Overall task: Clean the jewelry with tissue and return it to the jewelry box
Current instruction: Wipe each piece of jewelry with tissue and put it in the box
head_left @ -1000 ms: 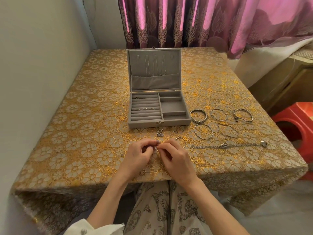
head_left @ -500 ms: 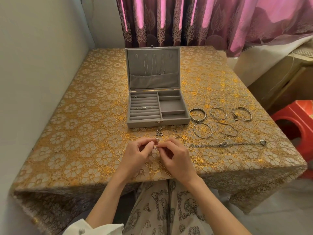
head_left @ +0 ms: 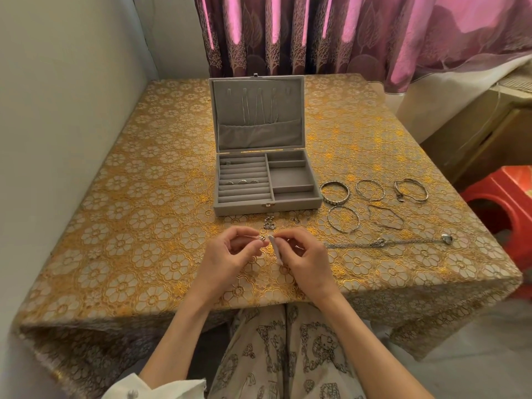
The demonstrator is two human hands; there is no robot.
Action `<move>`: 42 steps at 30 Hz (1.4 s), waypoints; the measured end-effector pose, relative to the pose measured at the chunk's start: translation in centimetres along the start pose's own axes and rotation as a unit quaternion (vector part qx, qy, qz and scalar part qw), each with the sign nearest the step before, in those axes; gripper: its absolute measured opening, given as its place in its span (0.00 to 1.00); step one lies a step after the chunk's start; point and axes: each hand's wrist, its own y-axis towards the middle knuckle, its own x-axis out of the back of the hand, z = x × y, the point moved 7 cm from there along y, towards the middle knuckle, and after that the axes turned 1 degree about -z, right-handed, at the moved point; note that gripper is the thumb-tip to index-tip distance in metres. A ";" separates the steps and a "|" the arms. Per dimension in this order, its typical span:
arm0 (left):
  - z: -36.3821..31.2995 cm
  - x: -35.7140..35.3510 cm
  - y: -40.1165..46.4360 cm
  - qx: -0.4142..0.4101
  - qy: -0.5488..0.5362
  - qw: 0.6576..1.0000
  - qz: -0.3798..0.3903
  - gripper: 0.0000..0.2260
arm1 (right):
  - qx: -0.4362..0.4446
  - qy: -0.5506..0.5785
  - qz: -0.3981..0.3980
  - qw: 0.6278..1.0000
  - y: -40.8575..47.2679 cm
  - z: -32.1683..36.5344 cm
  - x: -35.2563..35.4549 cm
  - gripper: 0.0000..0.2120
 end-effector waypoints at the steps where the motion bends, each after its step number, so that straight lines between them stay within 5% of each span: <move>1: -0.1 -0.1 0.0 -0.002 0.006 1.000 0.006 0.13 | 0.002 -0.003 0.002 1.000 0.0 0.0 0.0 0.04; 8: -0.2 -0.4 0.0 -0.032 0.084 0.996 0.026 0.14 | 0.005 -0.026 0.028 0.999 -0.1 0.2 -0.5 0.08; 16: -0.6 0.5 0.8 -0.020 0.011 0.999 -0.026 0.06 | -0.073 0.068 0.037 0.994 0.7 -0.4 0.2 0.04; 21: -2.9 2.5 4.2 -0.056 0.046 0.994 -0.080 0.03 | -0.082 0.124 0.023 0.989 4.0 0.2 1.8 0.04; 25: -5.2 4.2 9.1 -0.084 0.113 0.983 -0.115 0.04 | -0.040 0.064 0.019 0.997 8.4 1.0 2.7 0.04; 30: -6.5 4.8 14.5 -0.149 0.283 0.938 -0.136 0.03 | 0.022 -0.049 0.004 0.999 13.4 0.4 2.7 0.03; 35: -5.1 3.6 17.5 -0.186 0.481 0.846 -0.134 0.07 | 0.068 -0.116 -0.008 0.991 15.6 -0.8 2.3 0.04; 42: -3.5 3.3 18.7 -0.209 0.577 0.773 -0.159 0.05 | 0.070 -0.095 -0.025 0.993 15.5 -1.7 2.4 0.03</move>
